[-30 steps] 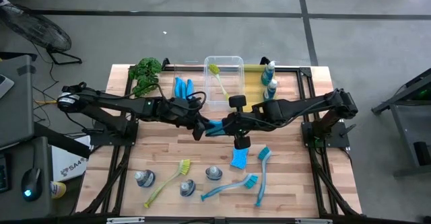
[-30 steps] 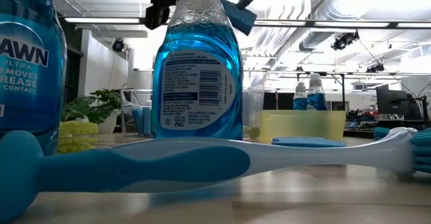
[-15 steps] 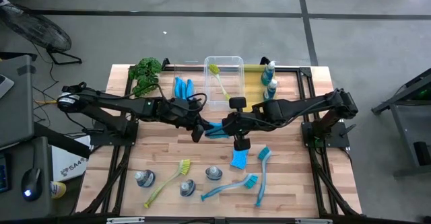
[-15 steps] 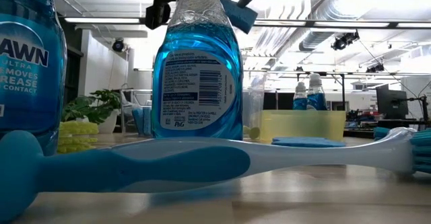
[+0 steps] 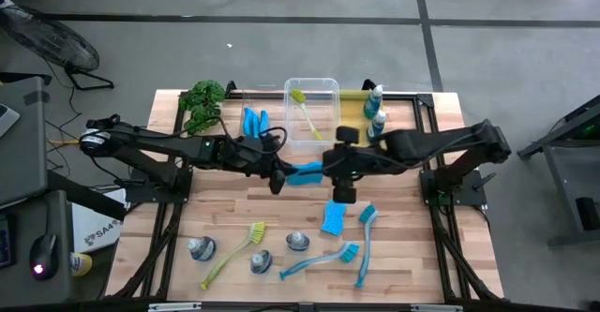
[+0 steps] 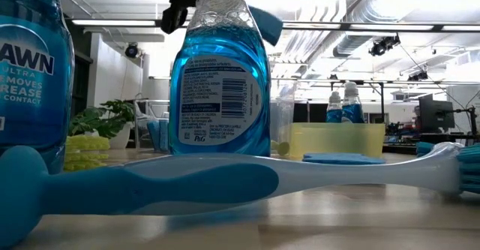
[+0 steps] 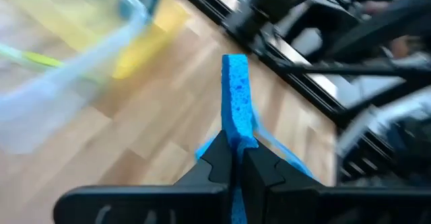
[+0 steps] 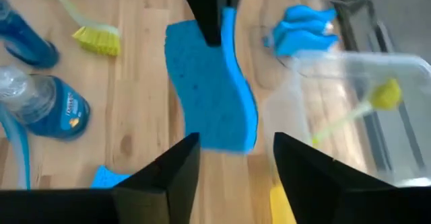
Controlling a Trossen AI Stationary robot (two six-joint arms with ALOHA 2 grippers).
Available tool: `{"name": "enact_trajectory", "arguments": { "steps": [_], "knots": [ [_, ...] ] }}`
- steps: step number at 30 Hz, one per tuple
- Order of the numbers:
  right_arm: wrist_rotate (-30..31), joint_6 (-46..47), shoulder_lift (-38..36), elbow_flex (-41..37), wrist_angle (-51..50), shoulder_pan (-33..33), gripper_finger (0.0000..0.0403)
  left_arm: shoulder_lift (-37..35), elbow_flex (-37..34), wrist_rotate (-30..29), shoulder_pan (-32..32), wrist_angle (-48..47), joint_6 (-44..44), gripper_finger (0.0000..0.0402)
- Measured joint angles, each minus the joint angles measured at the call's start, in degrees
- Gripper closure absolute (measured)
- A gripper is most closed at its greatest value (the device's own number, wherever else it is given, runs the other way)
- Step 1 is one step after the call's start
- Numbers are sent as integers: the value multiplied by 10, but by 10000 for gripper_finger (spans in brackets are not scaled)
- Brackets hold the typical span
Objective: Pick & Place Kitchen Sink Supplies
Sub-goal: Put the sponge into the transparent bin
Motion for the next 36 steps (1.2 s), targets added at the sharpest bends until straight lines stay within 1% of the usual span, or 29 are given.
{"name": "enact_trajectory", "arguments": {
  "steps": [4, 12, 17, 21, 26, 31, 33, 36],
  "knots": [
    [3, 47, -40, 0, -48, 0, 209, -5, 0, -85, 0, -5, 0, 399],
    [3, 130, -111, 0, -130, 1, 211, -10, 0, -270, 0, -20, -16, 400],
    [2, 149, -141, 0, -159, 1, 212, -10, 0, -380, 0, -38, -37, 400],
    [3, 144, -157, 0, -163, 1, 212, -10, 0, -451, 0, -50, -50, 400],
    [5, 133, -163, 0, -165, 1, 212, -10, 0, -522, 0, -64, -70, 400],
    [5, 127, -162, 0, -167, 1, 212, -9, 0, -580, 2, -130, -130, 400],
    [9, 127, -162, 0, -167, 1, 212, -9, 0, -585, 12, -165, -166, 400],
    [26, 130, -162, 0, -167, 1, 212, -9, -9, -550, 39, -198, -209, 400]
  ]
}}
